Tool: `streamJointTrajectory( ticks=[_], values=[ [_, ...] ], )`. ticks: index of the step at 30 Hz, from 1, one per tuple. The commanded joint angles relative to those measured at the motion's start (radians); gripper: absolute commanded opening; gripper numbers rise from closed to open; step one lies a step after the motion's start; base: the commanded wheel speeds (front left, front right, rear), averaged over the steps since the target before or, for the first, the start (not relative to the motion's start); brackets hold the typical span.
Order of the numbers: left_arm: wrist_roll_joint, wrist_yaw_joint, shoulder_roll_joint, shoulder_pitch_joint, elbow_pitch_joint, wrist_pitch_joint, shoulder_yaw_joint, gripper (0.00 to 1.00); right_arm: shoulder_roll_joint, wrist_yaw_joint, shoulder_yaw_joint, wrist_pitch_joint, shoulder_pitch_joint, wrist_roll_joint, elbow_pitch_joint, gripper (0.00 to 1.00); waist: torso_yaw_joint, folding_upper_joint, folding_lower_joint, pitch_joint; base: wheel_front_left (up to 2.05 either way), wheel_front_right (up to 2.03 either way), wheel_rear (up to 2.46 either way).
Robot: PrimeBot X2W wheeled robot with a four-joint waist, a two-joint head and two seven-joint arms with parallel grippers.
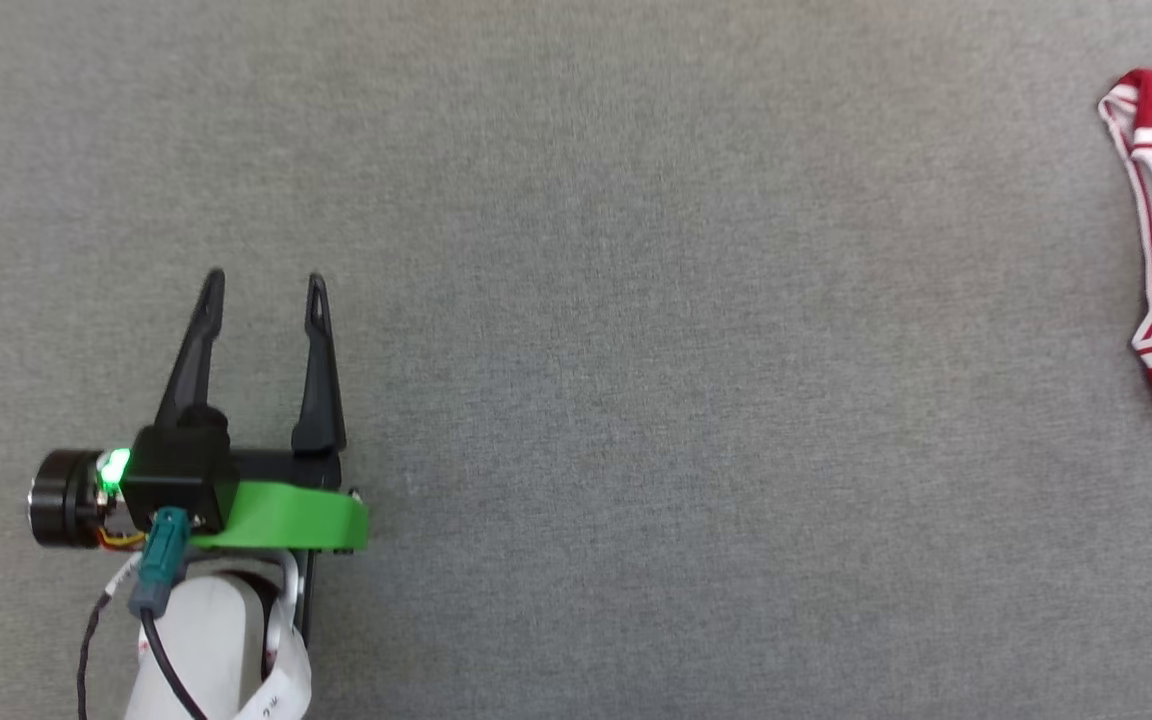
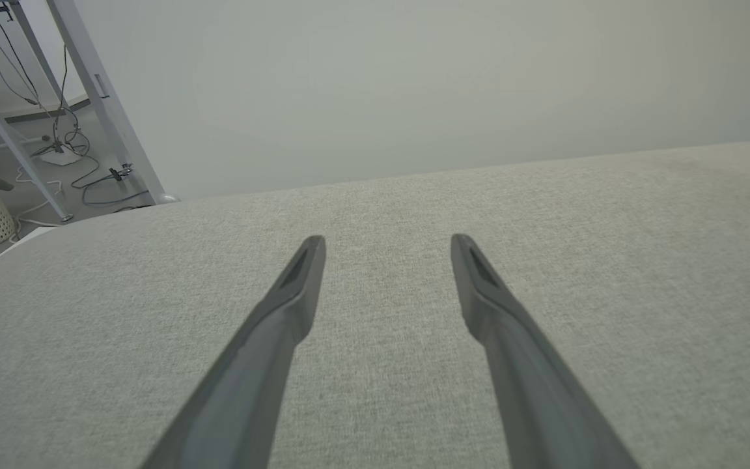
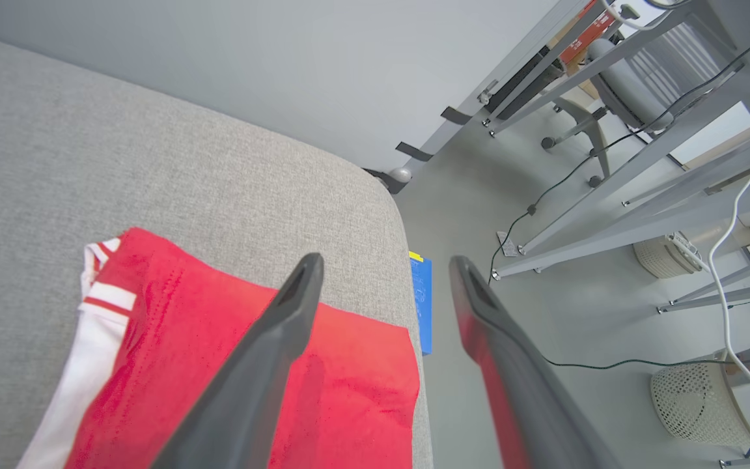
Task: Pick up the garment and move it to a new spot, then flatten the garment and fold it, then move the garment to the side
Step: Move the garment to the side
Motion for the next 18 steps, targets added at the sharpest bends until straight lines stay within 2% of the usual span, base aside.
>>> streamJointTrajectory(
  ticks=[1, 5, 10, 14, 18],
  values=[
    [-0.006, 0.008, -0.006, 0.024, 0.007, -0.006, 0.005, 1.00, 0.045, -0.001, -0.015, -0.046, 0.022, -0.014, -0.024, 1.00, 0.016, 0.0000, 0.0000, -0.112, 0.00, 0.00, 0.00],
    [-0.014, 0.011, -0.011, 0.065, 0.021, -0.006, 0.016, 1.00, 0.169, -0.001, -0.082, -0.185, 0.064, -0.098, -0.111, 1.00, 0.027, 0.0000, 0.0000, -0.168, 0.00, 0.00, 0.00],
    [-0.021, 0.008, -0.019, 0.093, 0.040, -0.006, 0.024, 1.00, 0.353, -0.001, -0.158, -0.324, 0.152, -0.196, -0.230, 1.00, 0.054, 0.0000, 0.0000, -0.233, 0.00, 0.00, 0.00],
    [-0.025, 0.005, -0.029, 0.109, 0.056, -0.006, 0.018, 1.00, 0.448, -0.001, -0.167, -0.398, 0.248, -0.263, -0.310, 1.00, 0.087, 0.0000, 0.0000, -0.279, 0.00, 0.00, 0.00],
    [-0.028, 0.003, -0.035, 0.124, 0.072, -0.006, 0.017, 1.00, 0.547, -0.001, -0.163, -0.420, 0.343, -0.268, -0.363, 1.00, 0.108, 0.0000, 0.0000, -0.310, 0.00, 0.00, 0.00]
  ],
)
